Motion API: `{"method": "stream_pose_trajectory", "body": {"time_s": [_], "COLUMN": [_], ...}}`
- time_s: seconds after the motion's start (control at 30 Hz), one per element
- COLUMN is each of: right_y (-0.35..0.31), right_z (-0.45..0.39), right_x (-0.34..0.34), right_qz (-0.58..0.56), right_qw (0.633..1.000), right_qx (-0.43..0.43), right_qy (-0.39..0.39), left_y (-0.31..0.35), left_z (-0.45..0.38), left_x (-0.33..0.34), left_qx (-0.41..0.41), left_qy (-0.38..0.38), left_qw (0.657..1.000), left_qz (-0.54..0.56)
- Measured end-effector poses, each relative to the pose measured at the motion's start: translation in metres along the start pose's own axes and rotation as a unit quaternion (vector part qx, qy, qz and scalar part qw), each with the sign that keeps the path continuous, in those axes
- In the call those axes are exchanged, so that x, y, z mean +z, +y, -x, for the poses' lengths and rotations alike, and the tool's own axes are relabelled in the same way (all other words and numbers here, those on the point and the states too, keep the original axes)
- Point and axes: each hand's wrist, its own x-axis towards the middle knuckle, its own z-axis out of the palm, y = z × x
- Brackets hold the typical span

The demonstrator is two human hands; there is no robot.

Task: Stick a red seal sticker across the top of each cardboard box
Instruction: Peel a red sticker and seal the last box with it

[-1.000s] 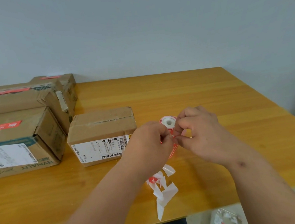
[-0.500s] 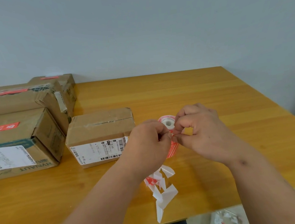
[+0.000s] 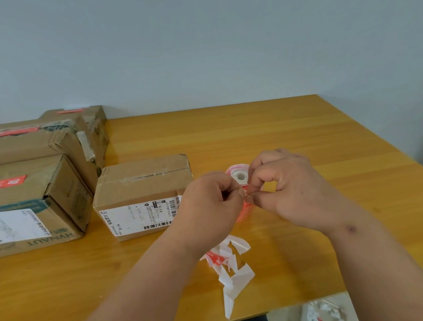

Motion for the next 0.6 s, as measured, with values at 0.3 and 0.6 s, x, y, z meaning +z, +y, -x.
{"method": "stream_pose_trajectory", "body": {"time_s": [0.3, 0.6], "right_y": [-0.004, -0.005], "right_z": [-0.001, -0.003], "right_x": [-0.004, -0.004], "right_qz": [0.045, 0.045], "right_qw": [0.998, 0.999], "right_qx": [0.031, 0.013], "right_qy": [-0.001, 0.01], "left_y": [0.006, 0.01], "left_z": [-0.002, -0.002], "left_x": [-0.01, -0.02], "left_qx": [-0.056, -0.076], "left_qy": [-0.053, -0.072], "left_qw": [0.997, 0.994], "left_qz": [-0.006, 0.027]}}
